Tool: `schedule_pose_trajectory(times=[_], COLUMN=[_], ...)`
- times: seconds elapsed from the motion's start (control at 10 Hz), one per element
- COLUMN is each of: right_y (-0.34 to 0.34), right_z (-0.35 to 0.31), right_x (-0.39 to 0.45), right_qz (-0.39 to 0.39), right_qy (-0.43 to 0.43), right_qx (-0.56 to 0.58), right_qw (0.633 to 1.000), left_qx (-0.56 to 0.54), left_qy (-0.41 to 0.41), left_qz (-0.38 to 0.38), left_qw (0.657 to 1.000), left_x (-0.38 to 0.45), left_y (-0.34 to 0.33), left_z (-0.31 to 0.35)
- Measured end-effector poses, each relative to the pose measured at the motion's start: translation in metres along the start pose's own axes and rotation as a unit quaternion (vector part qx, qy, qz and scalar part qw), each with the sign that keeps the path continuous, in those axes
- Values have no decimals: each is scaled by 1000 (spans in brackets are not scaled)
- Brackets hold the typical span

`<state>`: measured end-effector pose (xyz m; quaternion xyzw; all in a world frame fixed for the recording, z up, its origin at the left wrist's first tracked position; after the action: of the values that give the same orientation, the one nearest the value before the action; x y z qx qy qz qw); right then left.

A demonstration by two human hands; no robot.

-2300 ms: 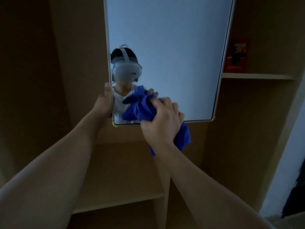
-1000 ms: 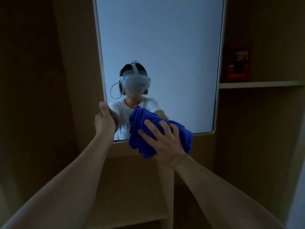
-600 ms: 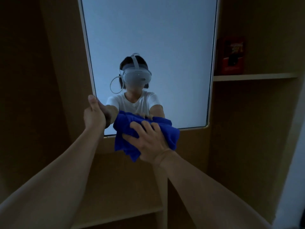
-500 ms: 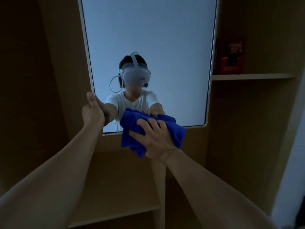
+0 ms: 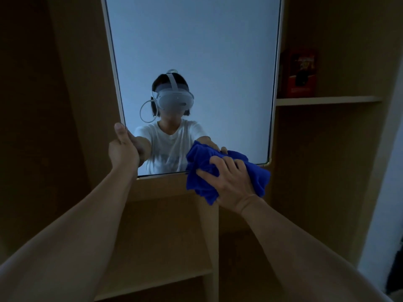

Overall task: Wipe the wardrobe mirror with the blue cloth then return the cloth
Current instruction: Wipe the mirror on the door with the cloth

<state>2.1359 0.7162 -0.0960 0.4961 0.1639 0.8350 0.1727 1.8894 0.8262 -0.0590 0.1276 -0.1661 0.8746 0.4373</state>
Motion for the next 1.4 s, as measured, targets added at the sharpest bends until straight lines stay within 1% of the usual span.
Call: schedule_pose_trajectory(times=[0.1, 0.2, 0.3, 0.4, 0.5, 0.6, 0.7, 0.8, 0.9, 1.0, 1.1, 1.2, 1.3, 1.4], right_y=[0, 3, 4, 4, -6, -9, -4, 8, 29, 26, 3, -14, -2, 32], right_z=[16, 39, 52, 66, 99, 107, 113, 123, 142, 132, 105, 92, 100, 126], right_x=[-12, -29, -38, -49, -78, -81, -76, -55, -14, -17, -44, -58, -27, 39], right_qz=[-4, -14, -32, -61, -155, -172, -179, -148, -103, -90, -114, -111, -42, 48], right_qy=[-30, -90, -122, -183, -335, -323, -287, -287, -321, -407, -471, -484, -433, -383], right_qx=[-8, -37, -64, -93, -109, -129, -151, -158, -158, -102, -39, 6, 15, 7], right_qw=[1000, 995, 990, 977, 923, 922, 929, 933, 928, 904, 874, 868, 900, 923], left_qx=[-4, -18, -41, -47, -35, -29, -44, -27, -33, -35, -54, -42, -48, -50], left_qy=[-21, -21, 6, 64, 14, -2, 52, 1, -18, -23, 13, -16, -31, -35], left_qz=[2, 13, 14, 17, 9, 10, -28, -2, -21, -18, -30, -40, -46, -54], left_qw=[1000, 1000, 999, 997, 999, 1000, 997, 1000, 999, 999, 998, 998, 997, 997], left_x=[0, -1, 6, 2, 0, -2, -3, -7, -14, -16, -15, -15, -18, -18], left_y=[3, 1, -5, -5, -1, 0, -6, 2, 5, 4, 3, 3, 4, 5], left_z=[-1, 1, -8, -15, -7, -4, -10, -1, 5, 8, 5, 8, 11, 11])
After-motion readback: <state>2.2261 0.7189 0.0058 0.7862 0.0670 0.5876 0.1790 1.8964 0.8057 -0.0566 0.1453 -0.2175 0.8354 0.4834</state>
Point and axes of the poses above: each hand's wrist, its own x-axis towards the middle knuckle, its own y-axis out of the back of the hand, z = x × y, the point moved 8 cm from there along x, towards the middle knuckle, and after that the axes turned 6 degrees about -x, right-handed, at the moved point
